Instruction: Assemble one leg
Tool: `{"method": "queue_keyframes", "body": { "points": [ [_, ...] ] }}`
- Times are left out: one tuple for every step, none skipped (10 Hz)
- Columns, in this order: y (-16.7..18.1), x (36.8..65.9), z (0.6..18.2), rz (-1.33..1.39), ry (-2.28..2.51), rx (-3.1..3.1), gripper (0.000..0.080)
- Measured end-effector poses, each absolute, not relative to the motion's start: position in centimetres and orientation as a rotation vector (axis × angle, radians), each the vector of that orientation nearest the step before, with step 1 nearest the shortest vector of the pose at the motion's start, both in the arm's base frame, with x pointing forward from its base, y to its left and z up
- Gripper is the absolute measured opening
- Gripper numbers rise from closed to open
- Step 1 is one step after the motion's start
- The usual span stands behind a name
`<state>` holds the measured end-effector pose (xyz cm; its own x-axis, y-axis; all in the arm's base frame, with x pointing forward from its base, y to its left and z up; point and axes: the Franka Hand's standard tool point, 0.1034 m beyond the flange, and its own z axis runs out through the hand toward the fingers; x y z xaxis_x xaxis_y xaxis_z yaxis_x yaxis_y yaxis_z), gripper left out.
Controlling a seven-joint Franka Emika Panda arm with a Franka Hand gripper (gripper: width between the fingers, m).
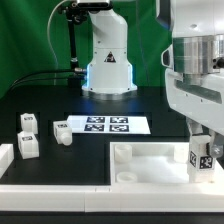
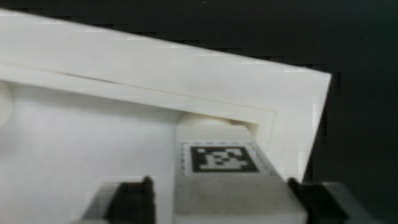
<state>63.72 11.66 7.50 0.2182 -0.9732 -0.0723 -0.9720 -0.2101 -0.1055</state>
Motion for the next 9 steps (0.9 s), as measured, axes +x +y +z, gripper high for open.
{"method": "queue_keyframes", "body": {
  "points": [
    [11.60,63.80,7.50,-0.027,1.853,-2.373,0.0467],
    [11.15,63.91,7.38,-0.079,1.630,-2.526,0.0586],
    [10.76,63.89,7.39,-0.083,1.335,-2.705,0.0638],
    [10.68,63.86,7.47,-0.074,1.137,-2.799,0.0638],
    [10.74,63.91,7.48,-0.081,1.114,-2.807,0.0646],
    [10.67,63.92,7.48,-0.090,0.992,-2.856,0.0646],
    [10.63,63.93,7.48,-0.097,0.891,-2.893,0.0649],
    [10.63,63.93,7.48,-0.108,0.747,-2.943,0.0649],
    [11.26,64.28,7.69,-0.172,0.320,-3.057,0.0649]
  ]
}}
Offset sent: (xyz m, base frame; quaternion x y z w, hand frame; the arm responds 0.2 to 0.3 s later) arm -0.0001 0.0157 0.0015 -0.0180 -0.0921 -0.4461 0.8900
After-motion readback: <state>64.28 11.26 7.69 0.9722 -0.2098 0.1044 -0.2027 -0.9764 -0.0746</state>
